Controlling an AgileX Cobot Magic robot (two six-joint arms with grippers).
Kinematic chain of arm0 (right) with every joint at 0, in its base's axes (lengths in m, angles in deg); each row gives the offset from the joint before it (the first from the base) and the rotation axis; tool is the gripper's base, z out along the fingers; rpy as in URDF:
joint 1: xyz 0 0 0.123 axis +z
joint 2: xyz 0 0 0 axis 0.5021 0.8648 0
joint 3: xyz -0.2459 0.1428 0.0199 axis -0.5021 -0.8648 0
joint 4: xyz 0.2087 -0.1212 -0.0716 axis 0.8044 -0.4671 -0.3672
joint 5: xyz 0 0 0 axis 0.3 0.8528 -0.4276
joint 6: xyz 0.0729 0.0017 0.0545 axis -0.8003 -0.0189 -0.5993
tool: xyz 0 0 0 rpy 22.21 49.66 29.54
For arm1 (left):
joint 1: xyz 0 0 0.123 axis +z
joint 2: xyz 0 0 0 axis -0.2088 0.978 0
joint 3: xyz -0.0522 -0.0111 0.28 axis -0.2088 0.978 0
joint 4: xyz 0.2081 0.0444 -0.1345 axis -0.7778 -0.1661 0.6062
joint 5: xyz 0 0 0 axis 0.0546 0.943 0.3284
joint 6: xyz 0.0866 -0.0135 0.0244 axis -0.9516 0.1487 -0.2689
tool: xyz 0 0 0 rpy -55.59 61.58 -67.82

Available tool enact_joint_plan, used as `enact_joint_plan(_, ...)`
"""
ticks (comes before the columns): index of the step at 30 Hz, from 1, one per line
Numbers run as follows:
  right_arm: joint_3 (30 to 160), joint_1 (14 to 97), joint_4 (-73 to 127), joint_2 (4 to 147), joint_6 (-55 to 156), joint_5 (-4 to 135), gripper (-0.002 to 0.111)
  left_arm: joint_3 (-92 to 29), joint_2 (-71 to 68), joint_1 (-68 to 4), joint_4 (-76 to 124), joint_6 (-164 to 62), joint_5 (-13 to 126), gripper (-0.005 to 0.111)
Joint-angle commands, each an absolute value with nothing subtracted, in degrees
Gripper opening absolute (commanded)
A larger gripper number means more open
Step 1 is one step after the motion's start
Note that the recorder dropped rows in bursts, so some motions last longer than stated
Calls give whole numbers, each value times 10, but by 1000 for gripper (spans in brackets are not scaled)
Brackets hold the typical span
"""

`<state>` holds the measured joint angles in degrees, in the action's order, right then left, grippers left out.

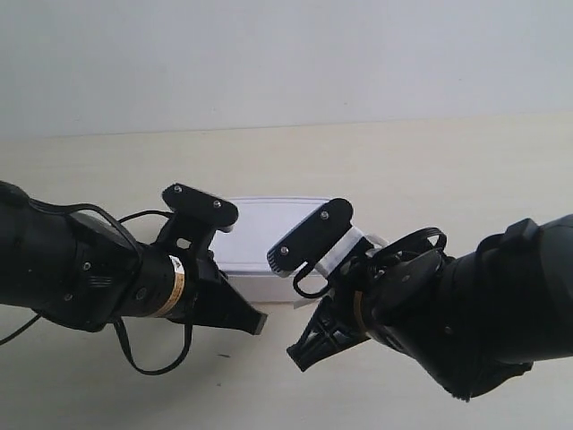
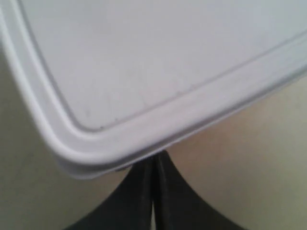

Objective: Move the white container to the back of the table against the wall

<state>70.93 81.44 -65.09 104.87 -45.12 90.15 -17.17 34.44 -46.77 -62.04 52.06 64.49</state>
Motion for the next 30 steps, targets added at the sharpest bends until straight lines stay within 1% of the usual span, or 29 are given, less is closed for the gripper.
enact_joint_plan(1, 724, 814, -657, 1047, -444, 907, 0, -185, 360, -463, -624, 524, 642, 0)
enact_joint_plan(14, 737, 814, -659, 1049, -443, 910, 0, -210, 368, -461, -623, 530, 656, 0)
enact_joint_plan(23, 759, 814, -661, 1084, -440, 925, 0, -210, 369, -429, -624, 524, 634, 0)
enact_joint_plan(30, 778, 814, -664, 1097, -436, 927, 0, -213, 369, -418, -638, 524, 622, 0)
